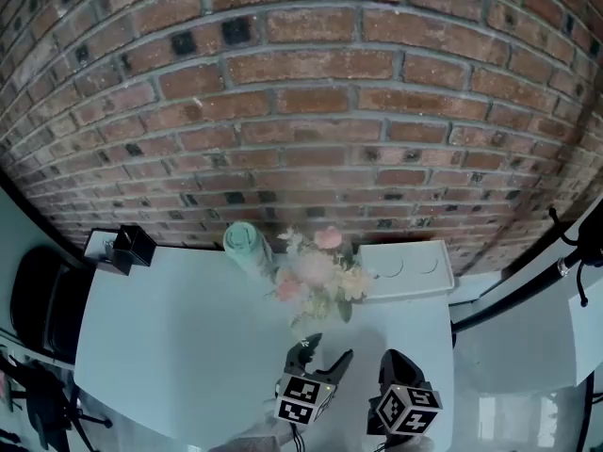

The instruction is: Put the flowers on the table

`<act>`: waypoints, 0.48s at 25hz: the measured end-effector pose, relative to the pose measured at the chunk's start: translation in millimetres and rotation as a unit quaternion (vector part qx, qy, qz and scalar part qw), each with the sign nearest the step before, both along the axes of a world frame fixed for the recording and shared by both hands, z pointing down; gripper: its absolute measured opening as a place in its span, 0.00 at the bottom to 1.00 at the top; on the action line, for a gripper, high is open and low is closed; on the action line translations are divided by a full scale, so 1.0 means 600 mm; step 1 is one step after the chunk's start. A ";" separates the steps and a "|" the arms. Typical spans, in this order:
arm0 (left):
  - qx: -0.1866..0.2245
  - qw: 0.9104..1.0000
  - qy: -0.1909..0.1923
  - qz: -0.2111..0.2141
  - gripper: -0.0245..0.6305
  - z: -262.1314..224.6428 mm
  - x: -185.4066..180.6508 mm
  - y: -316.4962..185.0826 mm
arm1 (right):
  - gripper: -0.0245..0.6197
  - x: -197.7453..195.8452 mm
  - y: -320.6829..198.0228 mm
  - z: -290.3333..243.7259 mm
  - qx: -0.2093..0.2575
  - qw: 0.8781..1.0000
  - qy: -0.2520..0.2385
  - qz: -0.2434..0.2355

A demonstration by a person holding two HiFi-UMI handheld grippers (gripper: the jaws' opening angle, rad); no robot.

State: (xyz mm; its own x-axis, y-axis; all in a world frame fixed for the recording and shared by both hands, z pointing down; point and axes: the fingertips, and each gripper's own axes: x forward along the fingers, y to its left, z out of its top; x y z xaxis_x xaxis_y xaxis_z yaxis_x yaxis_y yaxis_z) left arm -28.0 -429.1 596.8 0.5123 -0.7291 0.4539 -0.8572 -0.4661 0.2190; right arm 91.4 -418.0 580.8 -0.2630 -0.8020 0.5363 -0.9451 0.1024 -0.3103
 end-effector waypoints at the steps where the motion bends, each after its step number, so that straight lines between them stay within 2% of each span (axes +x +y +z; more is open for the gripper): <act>1: 0.000 1.000 0.004 0.003 0.50 -0.011 -0.003 0.020 | 0.08 -0.008 0.012 -0.010 0.002 1.000 0.001 -0.004; 6: 0.015 1.000 0.017 -0.004 0.48 -0.066 -0.027 0.093 | 0.08 -0.037 0.058 -0.058 0.023 0.999 0.010 -0.021; 10: 0.019 0.999 -0.005 -0.030 0.30 -0.090 -0.060 0.168 | 0.08 -0.062 0.121 -0.091 0.030 0.999 0.015 -0.035; 12: 0.022 0.999 -0.017 -0.040 0.25 -0.102 -0.076 0.203 | 0.08 -0.076 0.153 -0.105 0.034 0.998 0.018 -0.043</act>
State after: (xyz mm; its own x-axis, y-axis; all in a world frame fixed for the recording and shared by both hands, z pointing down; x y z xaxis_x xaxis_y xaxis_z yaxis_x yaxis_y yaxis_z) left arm -73.4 -307.3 535.6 0.4359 -0.7866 0.4372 -0.8990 -0.4036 0.1701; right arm 45.8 -326.2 518.0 -0.3134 -0.8128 0.4912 -0.9425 0.2028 -0.2658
